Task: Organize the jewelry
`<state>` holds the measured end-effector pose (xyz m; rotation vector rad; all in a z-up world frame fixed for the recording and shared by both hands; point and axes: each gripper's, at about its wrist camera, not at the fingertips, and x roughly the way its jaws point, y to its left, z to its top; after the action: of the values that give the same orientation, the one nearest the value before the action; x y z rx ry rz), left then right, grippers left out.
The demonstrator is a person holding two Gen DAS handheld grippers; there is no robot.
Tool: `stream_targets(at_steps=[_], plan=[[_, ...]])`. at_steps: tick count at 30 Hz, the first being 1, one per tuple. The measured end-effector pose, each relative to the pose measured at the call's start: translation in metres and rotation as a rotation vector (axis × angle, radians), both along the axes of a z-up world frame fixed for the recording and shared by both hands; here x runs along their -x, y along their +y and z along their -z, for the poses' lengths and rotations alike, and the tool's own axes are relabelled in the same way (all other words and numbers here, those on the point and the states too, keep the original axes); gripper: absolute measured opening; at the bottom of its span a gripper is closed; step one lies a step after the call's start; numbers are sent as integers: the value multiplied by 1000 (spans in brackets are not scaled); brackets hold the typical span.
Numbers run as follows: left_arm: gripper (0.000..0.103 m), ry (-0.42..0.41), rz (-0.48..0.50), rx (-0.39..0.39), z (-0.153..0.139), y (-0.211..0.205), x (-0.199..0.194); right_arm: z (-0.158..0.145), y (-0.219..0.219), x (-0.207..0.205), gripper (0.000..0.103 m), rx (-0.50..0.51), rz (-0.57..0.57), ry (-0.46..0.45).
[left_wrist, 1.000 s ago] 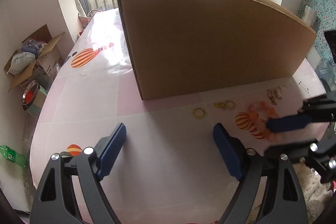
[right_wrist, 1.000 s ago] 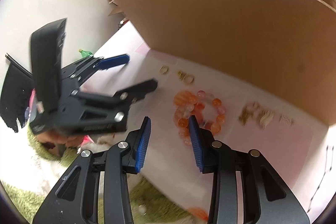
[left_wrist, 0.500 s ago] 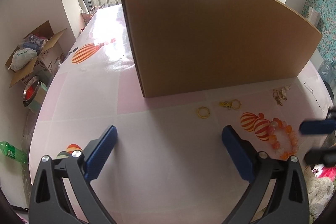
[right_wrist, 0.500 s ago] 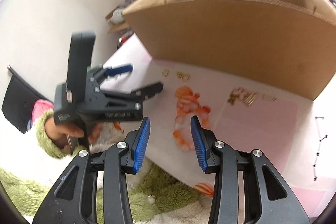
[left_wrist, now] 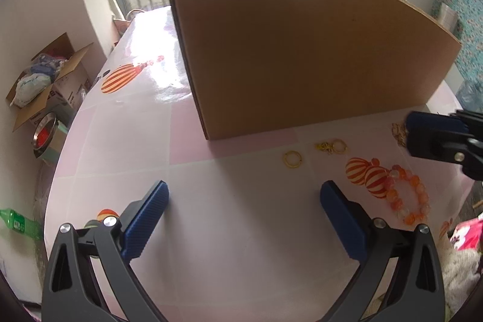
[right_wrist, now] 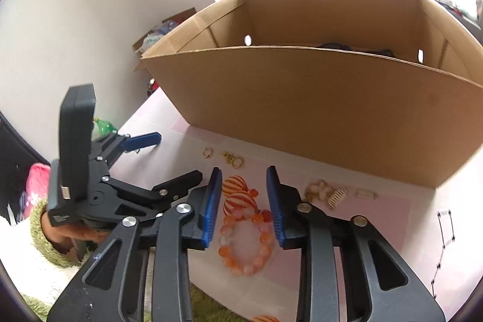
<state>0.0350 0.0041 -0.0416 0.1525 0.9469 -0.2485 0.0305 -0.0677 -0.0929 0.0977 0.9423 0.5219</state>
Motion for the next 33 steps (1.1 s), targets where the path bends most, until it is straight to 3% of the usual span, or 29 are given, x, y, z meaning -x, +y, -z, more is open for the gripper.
stream_targets(at_steps=[5,16,24,33], plan=[[93,-70,72,47,-13,-4,8,5,7,-8,24,29,-25,-4],[40,-62,212,13,-11,-30,5,14,12,-17,24,42,-26,20],[23,-37,221,23,-9,-33,-5,12,10,-16,24,45,-23,25],[14,-42,231,10,-5,-37,-7,13,10,-18,24,44,-18,31]])
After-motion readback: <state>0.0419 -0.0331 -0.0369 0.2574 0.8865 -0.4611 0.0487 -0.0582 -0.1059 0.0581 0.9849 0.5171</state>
